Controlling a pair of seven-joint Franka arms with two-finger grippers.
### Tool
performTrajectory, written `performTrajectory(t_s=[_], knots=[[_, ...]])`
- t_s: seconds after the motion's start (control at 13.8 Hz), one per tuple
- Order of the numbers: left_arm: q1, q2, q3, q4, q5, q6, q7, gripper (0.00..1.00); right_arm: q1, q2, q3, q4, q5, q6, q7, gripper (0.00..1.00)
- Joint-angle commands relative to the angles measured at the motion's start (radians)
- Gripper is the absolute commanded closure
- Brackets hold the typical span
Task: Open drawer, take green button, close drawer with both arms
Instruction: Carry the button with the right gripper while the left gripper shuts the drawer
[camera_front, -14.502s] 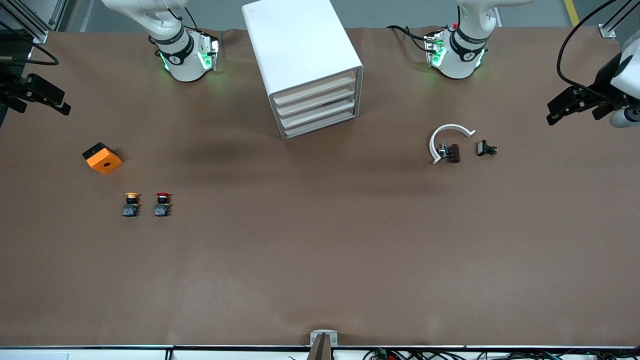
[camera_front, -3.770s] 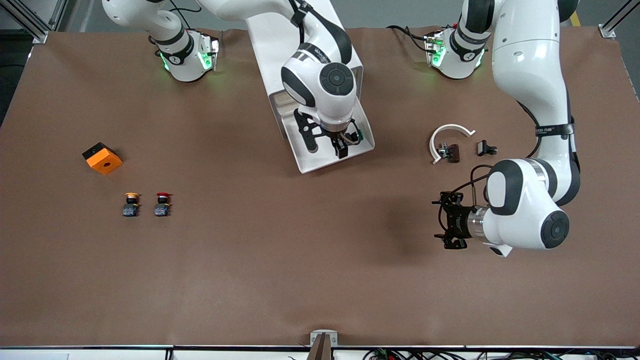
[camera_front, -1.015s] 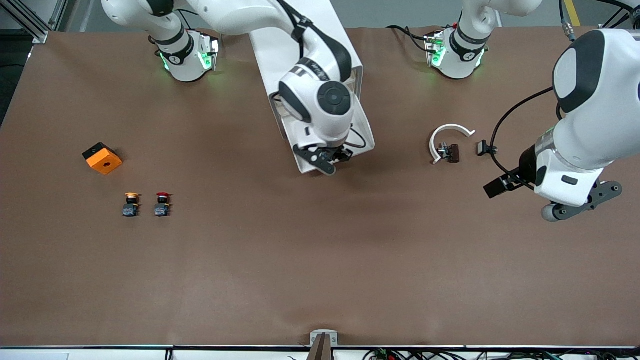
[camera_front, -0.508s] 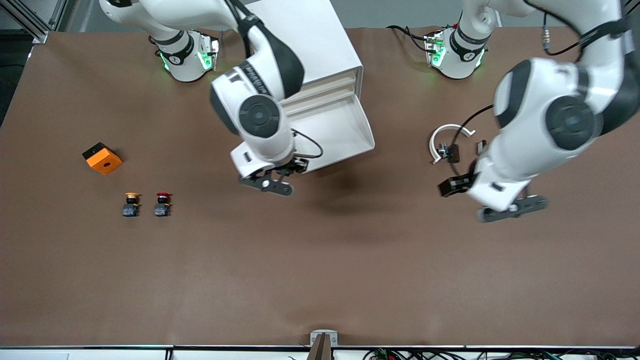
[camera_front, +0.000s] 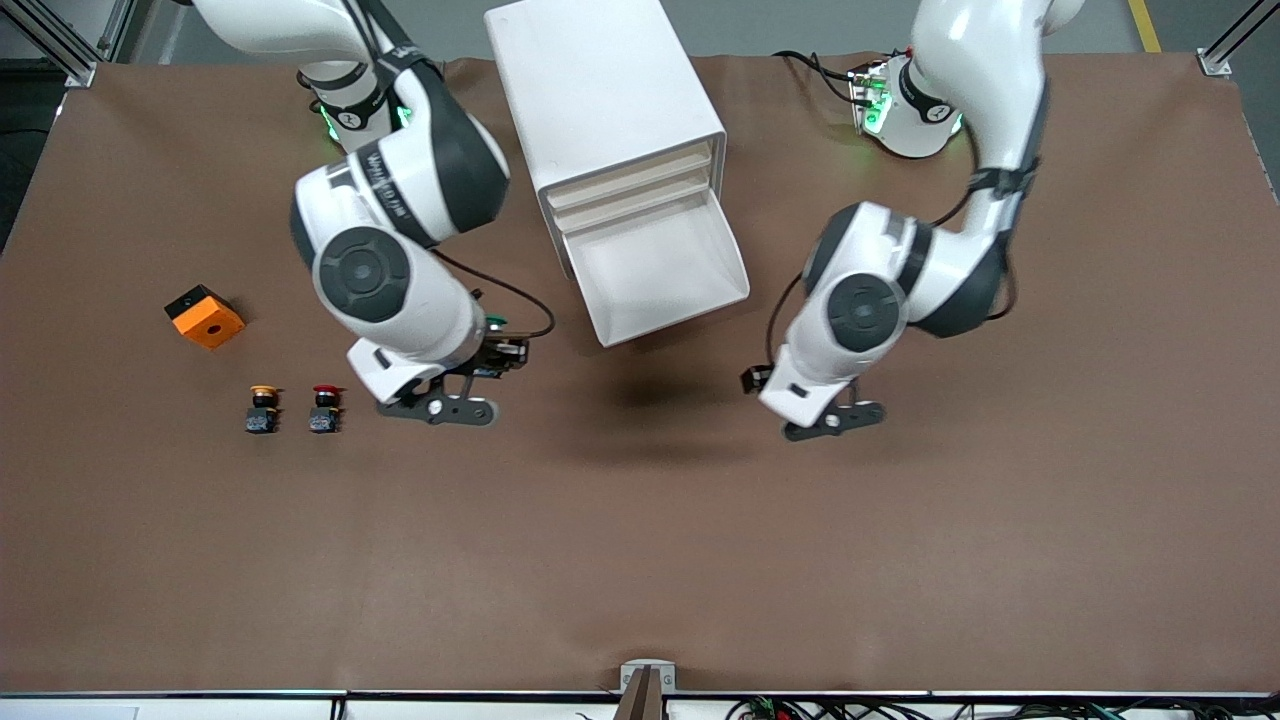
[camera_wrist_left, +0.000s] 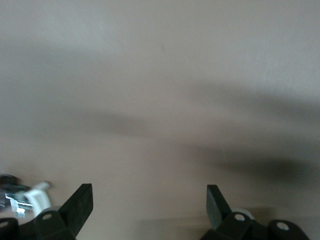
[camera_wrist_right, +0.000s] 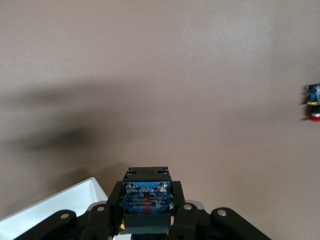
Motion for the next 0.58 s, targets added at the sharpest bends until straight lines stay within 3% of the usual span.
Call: performTrajectory(t_s=[0.0,0.29,0.51], knots=[[-0.01,0.065,-0.041,0.01,-0.013,0.018,-0.066,0.0,-0.036,-0.069,0.013,-0.115,0.001,0.022,-0.074,1.0],[-0.053,0.102,-0.078,0.005,-0.021,0.009,-0.12,0.0,-0.141,-0.257,0.013,-0.483,0.001,0.261,-0.261,1.0],[-0.053,0.128,-0.13,-0.002,-0.027,0.003,-0.14,0.0,-0.198,-0.31,0.013,-0.597,0.0,0.311,-0.332,1.0]])
